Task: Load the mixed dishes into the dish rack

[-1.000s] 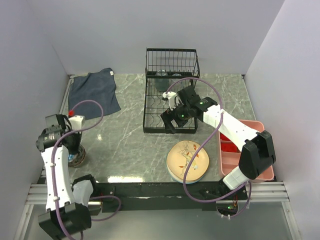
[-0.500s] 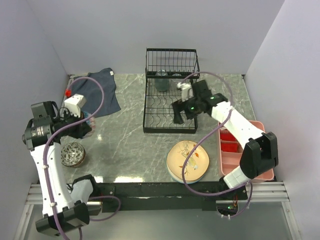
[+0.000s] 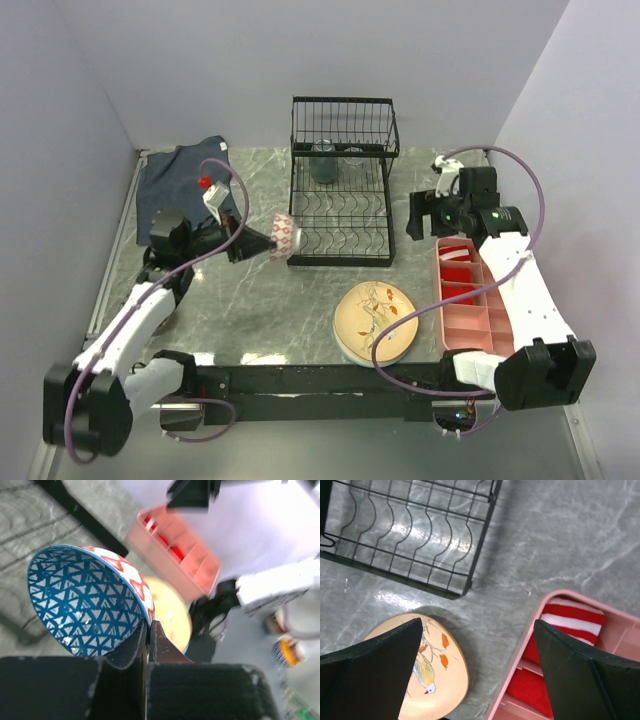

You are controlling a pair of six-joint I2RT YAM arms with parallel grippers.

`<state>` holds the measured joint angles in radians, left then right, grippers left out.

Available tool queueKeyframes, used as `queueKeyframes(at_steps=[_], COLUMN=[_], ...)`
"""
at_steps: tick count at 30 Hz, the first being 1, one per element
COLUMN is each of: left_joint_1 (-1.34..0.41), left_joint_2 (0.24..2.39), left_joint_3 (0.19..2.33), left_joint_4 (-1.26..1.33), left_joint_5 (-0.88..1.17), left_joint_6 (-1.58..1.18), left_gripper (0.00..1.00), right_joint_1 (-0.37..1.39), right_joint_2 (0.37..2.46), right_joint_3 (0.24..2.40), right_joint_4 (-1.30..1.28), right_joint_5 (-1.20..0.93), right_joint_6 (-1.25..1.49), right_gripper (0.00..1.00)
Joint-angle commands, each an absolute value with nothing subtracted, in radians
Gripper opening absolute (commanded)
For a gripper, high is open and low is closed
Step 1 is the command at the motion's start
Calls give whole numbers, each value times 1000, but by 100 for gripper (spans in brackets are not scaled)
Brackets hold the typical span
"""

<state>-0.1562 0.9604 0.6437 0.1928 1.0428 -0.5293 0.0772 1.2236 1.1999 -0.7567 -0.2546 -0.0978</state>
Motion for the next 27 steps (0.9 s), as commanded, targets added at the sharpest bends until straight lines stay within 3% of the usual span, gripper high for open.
queueKeyframes(at_steps=[1, 10, 27], left_joint_1=[-239, -383, -528], left_joint_2=[1060, 1429, 1885], left_joint_3=[637, 716, 948], left_joint_4=[846, 1225, 1431], left_joint_5=[944, 813, 712], left_joint_6=[-920, -1191, -1370], left_gripper=[1, 1, 1], right_joint_1=[37, -61, -150], right_joint_2=[1166, 1118, 1074], right_joint_3=[1157, 1106, 1065], right_joint_4=[-772, -796, -821], right_joint_5=[-212, -186, -190], right_joint_6=[-117, -146, -166], right_gripper=[100, 100, 100])
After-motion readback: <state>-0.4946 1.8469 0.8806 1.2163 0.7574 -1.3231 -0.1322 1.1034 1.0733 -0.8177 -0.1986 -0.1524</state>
